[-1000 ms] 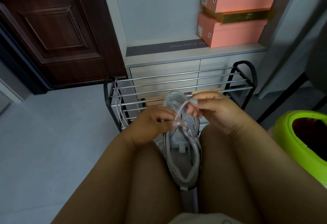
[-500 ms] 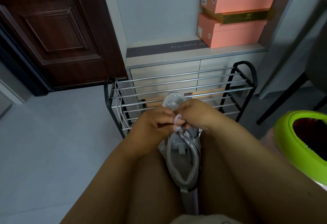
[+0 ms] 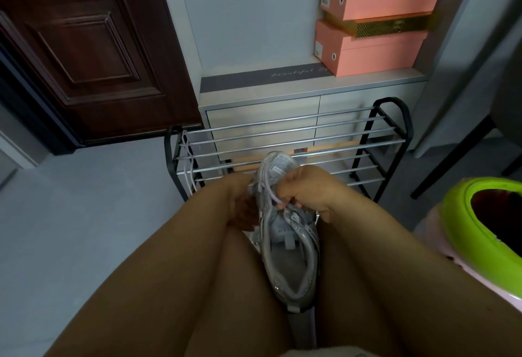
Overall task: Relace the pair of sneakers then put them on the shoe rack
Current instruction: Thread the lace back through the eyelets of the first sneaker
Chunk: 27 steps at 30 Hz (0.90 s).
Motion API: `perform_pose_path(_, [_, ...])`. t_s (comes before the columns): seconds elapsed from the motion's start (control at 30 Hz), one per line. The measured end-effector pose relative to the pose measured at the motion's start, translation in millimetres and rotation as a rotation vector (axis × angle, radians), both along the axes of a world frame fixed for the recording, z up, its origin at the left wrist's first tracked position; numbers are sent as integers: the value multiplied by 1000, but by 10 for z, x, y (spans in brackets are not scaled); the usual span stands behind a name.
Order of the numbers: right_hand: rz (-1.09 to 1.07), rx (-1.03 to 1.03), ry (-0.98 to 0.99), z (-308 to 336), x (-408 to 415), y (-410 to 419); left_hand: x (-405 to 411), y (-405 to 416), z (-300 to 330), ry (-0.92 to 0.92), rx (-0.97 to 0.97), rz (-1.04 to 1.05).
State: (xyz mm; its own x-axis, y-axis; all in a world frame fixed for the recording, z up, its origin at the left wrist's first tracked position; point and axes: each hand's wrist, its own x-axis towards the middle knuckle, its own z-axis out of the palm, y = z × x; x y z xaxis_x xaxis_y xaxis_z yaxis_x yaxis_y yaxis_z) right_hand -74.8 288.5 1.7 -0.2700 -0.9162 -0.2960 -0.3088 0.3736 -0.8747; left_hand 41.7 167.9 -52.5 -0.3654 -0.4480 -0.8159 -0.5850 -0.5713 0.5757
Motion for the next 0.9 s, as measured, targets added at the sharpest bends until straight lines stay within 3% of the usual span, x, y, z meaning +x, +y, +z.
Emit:
perform_pose_path(0.13, [30, -32, 14, -58, -29, -24, -161, -164, -59, 127, -17, 270])
perform_pose_path(0.3, [165, -63, -100, -136, -166, -45, -317, -392, 275, 330, -161, 389])
perform_pose_path(0.4, [544, -79, -212, -98, -300, -22, -406, -399, 474, 412, -236, 298])
perform_pose_path(0.47, [850, -42, -186, -27, -343, 5, -439, -402, 519, 444, -291, 246])
perform_pose_path(0.53, [1002, -16, -111, -13, -351, 26, -449, -409, 525, 473, -370, 212])
perform_pose_path(0.6, [904, 11, -51, -1, -329, 51, -455, -371, 557, 521, -449, 161])
perform_pose_path(0.67, [661, -5, 23, -4, -291, 61, -456, -312, 587, 562, -509, 114])
perform_pose_path(0.77, [305, -40, 367, -8, -198, 24, -431, -205, 643, 642, -501, 103])
perform_pose_path(0.9, [214, 15, 693, -30, 5, -65, -363, -136, 695, 775, -348, 174])
